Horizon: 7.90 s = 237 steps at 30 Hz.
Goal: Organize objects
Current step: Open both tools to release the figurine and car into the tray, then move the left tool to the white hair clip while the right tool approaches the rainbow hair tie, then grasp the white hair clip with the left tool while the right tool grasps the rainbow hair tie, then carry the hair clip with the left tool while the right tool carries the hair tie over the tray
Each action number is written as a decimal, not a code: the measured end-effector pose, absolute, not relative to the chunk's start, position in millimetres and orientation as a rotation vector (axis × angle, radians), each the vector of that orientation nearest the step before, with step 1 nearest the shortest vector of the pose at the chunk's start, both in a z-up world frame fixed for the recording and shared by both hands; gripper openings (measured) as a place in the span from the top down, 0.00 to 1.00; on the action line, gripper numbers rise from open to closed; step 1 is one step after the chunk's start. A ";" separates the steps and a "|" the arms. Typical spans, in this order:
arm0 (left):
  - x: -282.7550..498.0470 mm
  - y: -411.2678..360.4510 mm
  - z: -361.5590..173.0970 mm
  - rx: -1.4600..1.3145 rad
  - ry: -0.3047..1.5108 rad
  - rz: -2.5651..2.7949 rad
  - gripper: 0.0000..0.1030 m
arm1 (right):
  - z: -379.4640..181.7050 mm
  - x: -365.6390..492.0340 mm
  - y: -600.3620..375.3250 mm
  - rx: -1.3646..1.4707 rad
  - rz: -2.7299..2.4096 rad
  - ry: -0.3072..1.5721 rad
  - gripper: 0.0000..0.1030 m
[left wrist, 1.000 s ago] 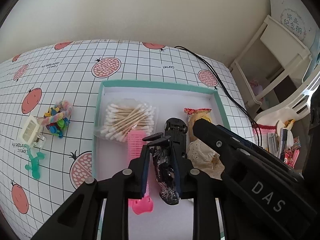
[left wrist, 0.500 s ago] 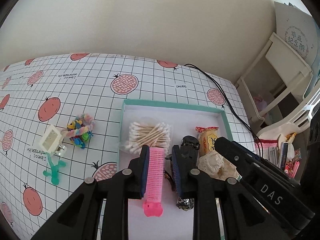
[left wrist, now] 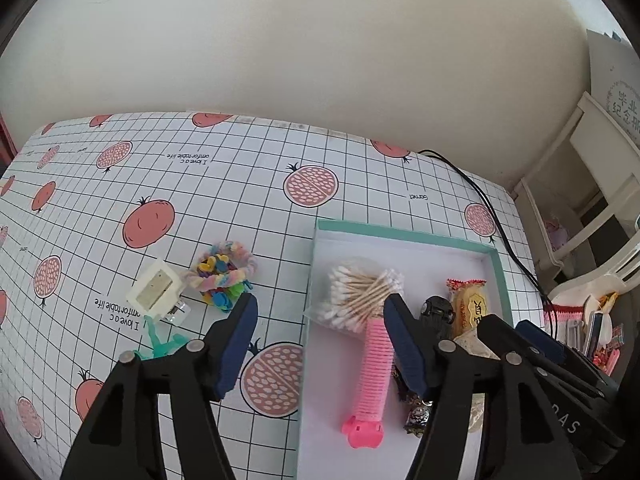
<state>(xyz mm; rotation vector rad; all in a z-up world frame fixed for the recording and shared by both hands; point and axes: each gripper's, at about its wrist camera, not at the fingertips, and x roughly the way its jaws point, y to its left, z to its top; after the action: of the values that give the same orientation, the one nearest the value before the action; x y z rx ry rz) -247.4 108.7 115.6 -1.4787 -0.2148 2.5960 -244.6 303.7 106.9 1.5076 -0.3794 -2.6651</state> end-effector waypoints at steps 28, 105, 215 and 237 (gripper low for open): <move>-253.0 77.9 125.3 -1.439 -0.242 2.655 0.07 | 117.9 -246.1 297.1 1.527 -2.700 -0.346 0.00; -286.2 -13.9 47.8 -1.584 -0.130 2.504 0.08 | 40.4 -328.1 136.8 1.623 -2.332 -0.611 0.67; -268.2 171.7 69.9 -1.298 -0.128 2.506 0.42 | 52.1 -253.5 386.8 1.421 -2.646 -1.013 0.93; -269.7 170.1 69.9 -1.362 -0.140 2.465 0.42 | 55.3 -258.2 378.3 1.456 -2.662 -0.937 0.87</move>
<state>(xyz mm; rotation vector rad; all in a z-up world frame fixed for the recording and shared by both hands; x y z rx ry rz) -269.7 170.1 69.9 -1.3623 -0.1396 2.4655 -258.2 378.3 55.3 1.4561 -0.9371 -2.6615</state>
